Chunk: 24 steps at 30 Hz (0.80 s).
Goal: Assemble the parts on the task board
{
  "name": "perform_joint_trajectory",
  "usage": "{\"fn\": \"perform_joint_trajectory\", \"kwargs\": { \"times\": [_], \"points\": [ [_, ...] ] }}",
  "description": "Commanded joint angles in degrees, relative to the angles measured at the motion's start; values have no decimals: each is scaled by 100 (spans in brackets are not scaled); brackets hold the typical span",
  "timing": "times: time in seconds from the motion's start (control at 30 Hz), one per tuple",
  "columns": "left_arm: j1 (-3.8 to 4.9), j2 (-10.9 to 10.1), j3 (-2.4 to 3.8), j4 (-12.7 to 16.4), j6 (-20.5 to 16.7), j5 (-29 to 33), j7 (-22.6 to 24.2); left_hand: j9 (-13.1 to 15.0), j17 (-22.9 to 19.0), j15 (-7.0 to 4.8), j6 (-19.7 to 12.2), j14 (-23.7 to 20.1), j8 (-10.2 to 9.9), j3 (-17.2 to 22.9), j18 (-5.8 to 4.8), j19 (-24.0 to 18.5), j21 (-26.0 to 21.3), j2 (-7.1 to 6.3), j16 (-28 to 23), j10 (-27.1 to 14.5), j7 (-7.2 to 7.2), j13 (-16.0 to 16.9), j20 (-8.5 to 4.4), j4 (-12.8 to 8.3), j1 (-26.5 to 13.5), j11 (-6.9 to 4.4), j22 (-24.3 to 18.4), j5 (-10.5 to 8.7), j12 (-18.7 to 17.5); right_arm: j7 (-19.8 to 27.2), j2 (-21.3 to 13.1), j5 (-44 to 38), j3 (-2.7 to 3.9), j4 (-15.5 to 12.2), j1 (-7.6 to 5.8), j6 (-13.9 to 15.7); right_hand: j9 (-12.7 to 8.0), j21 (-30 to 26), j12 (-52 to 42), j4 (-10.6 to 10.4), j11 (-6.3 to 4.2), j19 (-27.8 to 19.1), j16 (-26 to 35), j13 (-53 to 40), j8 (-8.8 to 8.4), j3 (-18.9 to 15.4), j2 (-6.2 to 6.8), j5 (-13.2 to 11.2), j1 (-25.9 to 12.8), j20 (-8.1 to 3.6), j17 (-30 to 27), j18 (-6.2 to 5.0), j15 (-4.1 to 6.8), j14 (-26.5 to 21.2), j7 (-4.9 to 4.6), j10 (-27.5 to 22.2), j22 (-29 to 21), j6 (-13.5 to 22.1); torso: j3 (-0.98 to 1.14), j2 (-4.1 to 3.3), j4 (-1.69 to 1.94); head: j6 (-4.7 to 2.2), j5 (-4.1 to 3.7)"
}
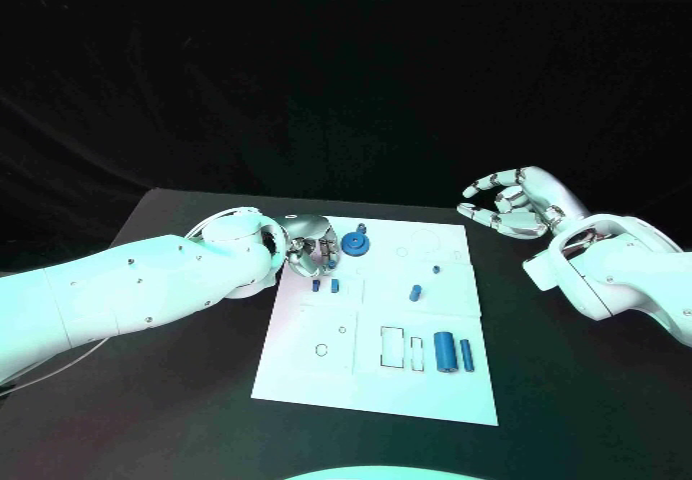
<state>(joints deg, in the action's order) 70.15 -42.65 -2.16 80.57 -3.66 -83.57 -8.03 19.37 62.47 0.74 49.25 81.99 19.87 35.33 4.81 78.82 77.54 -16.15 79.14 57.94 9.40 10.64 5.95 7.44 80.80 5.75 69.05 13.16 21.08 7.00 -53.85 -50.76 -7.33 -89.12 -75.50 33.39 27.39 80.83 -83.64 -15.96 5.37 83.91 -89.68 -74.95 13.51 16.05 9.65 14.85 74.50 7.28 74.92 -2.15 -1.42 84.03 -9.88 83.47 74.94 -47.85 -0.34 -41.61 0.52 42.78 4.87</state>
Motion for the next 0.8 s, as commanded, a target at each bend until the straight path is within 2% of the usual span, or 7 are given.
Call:
{"fn": "perform_joint_trajectory", "kwargs": {
  "times": [0.03,0.3,0.5,0.57,0.63,0.73,0.8],
  "points": [
    [1,9,2,16,42,34,10,-7,-9,43,-25,-11,-37,-37,0,-16,-37,-11,-20,-61,-3,-10,14,-13,-66,0,-7,-31,-38,38,1,-53,-1,-5,3,-14,0,-7,-32,-30,-34,17,-12,-766,18,5,-14,30,-24,-36,1432,-35,50,579,12,-3,759,2,-2,0,0,6,-2],
    [1,-3,2,9,19,50,-5,-15,-28,51,-47,-20,-59,-56,3,-22,-43,-20,-22,-91,3,-15,23,-7,-87,7,-16,-29,-54,33,-1,-53,-1,-2,3,-19,-2,-22,-20,-27,-36,9,-9,-751,29,2,-14,31,-22,-39,1421,-39,52,576,14,-16,750,8,-1,-1,-1,3,-4],
    [1,-38,2,5,-59,53,-7,-118,-122,64,-358,-57,-271,-118,17,-55,-83,-19,-35,-172,50,-24,39,-18,-97,23,-74,-19,-91,-80,-3,-106,-1,18,3,-162,-11,-131,216,-7,-34,-59,14,-479,30,10,-6,29,16,-40,1339,-66,51,556,8,-268,667,46,-5,1,-3,-3,-8],
    [1,-74,3,16,-176,91,36,-161,-397,97,-487,-175,-349,-195,72,-201,-255,-10,-149,-397,41,-53,64,-25,-89,60,-328,-17,-161,-181,1,-191,-1,33,3,-335,-16,-558,1364,36,-61,-328,132,697,70,151,-42,29,177,-66,984,-172,66,455,15,-1313,348,42,-6,4,-4,-8,-14],
    [2,-127,8,28,-349,239,147,-177,-863,131,-527,-385,-371,-258,153,-418,-516,0,-368,-573,54,-77,89,-23,-74,98,-700,-18,-197,-312,8,-390,-1,46,3,-600,-20,-868,3177,124,-89,-516,255,2387,96,371,-55,73,422,-84,658,-243,106,361,31,-2784,119,10,-6,3,-4,-11,-21],
    [4,-216,34,47,-605,646,375,-184,-1102,143,-517,-488,-366,-343,199,-548,-694,21,-475,-693,87,-92,113,18,-88,119,-943,-16,-194,-498,27,-779,-1,62,3,-1020,-57,-1115,4855,167,-39,-630,438,3644,99,916,112,-47,674,-94,269,-279,100,263,27,-3004,-45,-116,-5,7,-2,-21,-47],
    [7,-286,53,70,-751,1094,539,-189,-1164,160,-511,-513,-362,-541,225,-617,-812,26,-498,-819,107,-118,129,95,-150,136,-1092,-17,-207,-608,46,-1085,-2,73,5,-1264,-97,-1152,5756,221,10,-608,451,4468,64,1177,261,-147,702,-55,271,-284,34,286,-50,-2761,-56,-189,-6,10,-2,-31,-72]
  ]
}}
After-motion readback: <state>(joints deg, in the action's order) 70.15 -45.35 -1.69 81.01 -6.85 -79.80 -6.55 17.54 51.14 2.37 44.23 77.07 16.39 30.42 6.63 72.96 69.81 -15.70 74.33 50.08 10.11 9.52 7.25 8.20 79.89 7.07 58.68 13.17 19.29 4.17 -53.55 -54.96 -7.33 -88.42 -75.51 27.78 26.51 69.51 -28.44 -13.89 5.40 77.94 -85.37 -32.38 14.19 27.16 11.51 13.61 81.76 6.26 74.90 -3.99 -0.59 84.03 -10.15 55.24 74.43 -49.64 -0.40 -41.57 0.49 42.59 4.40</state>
